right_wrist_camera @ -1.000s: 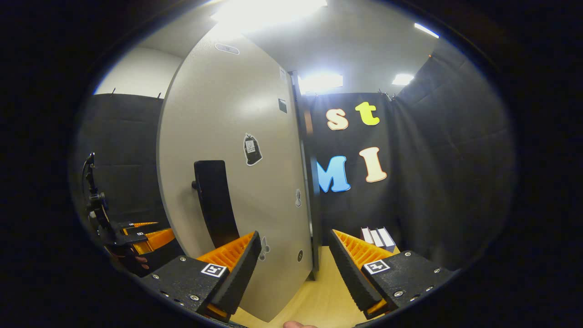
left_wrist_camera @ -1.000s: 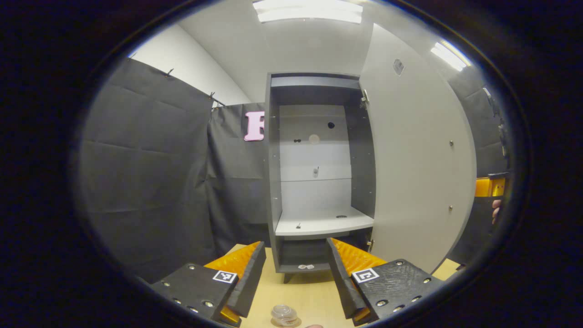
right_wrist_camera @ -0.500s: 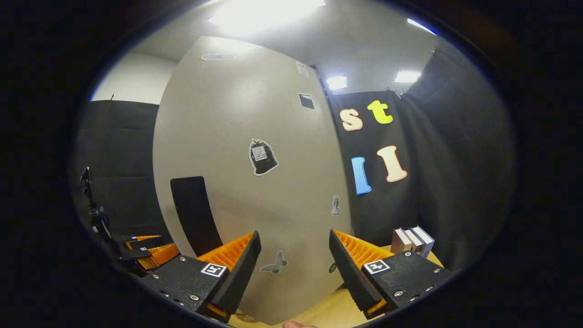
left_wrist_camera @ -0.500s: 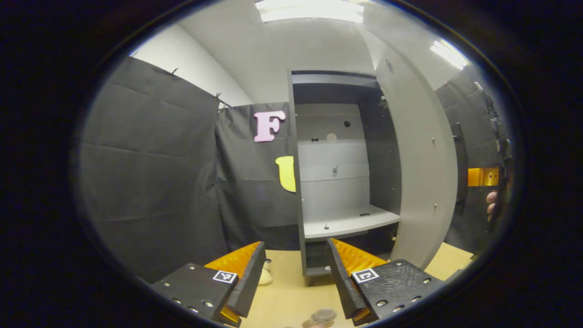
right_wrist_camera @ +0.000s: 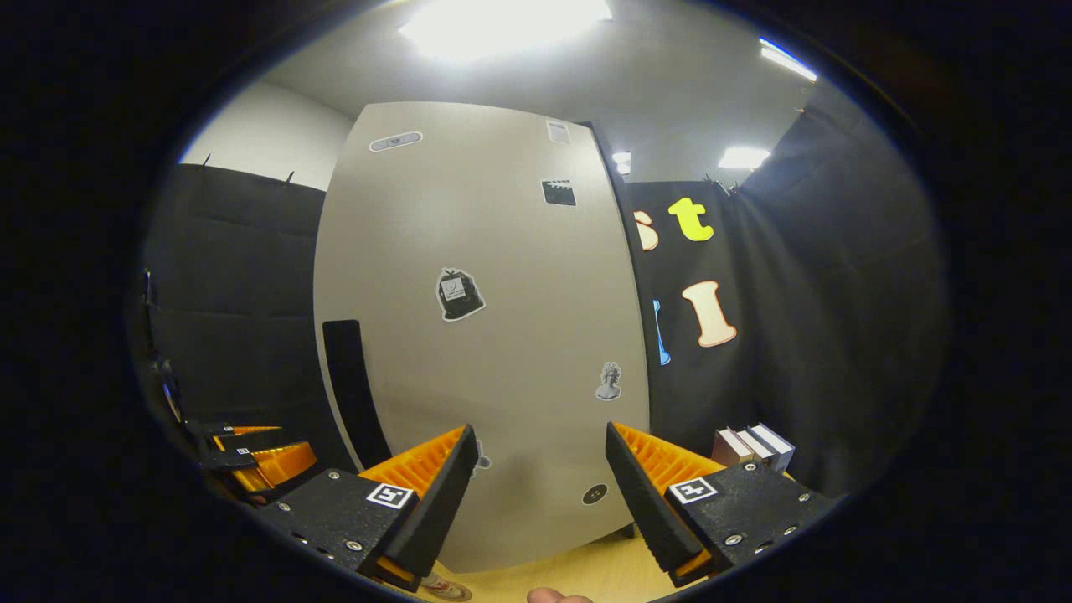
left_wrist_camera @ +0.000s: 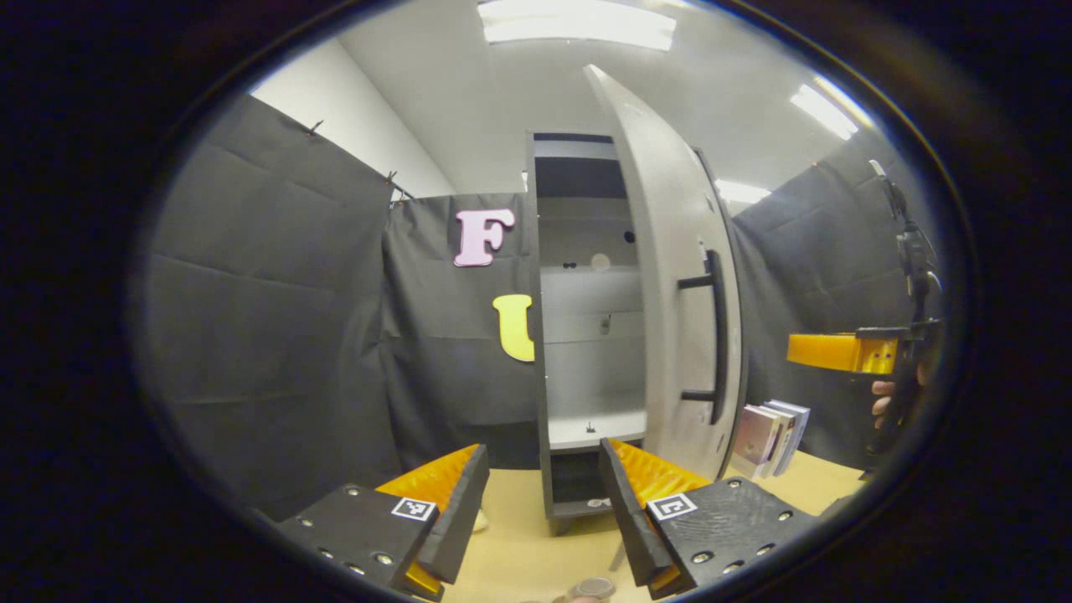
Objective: Open the cabinet door with the right hand, grasp the bottle in the cabinet with the left hand and place it on the coaster, then close the cabinet door with the right hand.
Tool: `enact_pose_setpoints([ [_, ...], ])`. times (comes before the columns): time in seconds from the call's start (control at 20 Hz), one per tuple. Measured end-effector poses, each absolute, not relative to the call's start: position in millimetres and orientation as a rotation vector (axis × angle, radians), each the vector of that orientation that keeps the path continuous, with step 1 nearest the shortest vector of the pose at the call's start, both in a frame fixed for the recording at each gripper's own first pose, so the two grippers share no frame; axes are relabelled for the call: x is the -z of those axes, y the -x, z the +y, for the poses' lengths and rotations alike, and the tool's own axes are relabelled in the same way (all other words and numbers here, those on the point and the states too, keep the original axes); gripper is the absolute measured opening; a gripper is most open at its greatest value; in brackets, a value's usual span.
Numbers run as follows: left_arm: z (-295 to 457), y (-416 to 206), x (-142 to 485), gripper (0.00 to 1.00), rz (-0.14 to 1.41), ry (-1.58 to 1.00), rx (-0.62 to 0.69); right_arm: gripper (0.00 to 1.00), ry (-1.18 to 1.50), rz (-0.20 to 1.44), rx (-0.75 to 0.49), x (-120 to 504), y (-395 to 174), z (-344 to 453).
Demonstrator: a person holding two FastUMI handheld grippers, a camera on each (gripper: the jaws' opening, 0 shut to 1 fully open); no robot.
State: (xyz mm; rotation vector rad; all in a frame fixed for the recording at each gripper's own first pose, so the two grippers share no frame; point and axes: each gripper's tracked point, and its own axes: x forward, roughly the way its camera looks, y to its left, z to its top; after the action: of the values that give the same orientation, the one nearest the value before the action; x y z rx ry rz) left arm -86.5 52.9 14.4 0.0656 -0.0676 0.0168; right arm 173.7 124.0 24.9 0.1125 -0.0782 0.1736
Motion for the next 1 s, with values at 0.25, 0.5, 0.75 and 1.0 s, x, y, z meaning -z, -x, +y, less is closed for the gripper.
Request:
enact_pose_setpoints([
  [0.25, 30.1, 71.5, -13.2, 0.71, -0.065, -0.048, -0.012, 0.95, -0.091, -0.058, -0.200, -14.9, -180.8, 130.3],
  [0.5, 6.7, 56.2, -21.1, 0.82, -0.063, -0.024, 0.026, 0.95, -0.058, -0.032, -0.202, -5.5, -184.8, 135.4],
  [0.75, 1.5, 40.5, -6.0, 0.76, -0.023, 0.001, 0.046, 0.95, -0.084, 0.004, -0.193, 0.4, -189.9, 130.8],
  [1.0, 2.4, 34.7, -4.4, 0.81, -0.016, -0.005, 0.060, 0.95, -0.105, 0.014, -0.180, 2.5, -188.4, 127.7],
])
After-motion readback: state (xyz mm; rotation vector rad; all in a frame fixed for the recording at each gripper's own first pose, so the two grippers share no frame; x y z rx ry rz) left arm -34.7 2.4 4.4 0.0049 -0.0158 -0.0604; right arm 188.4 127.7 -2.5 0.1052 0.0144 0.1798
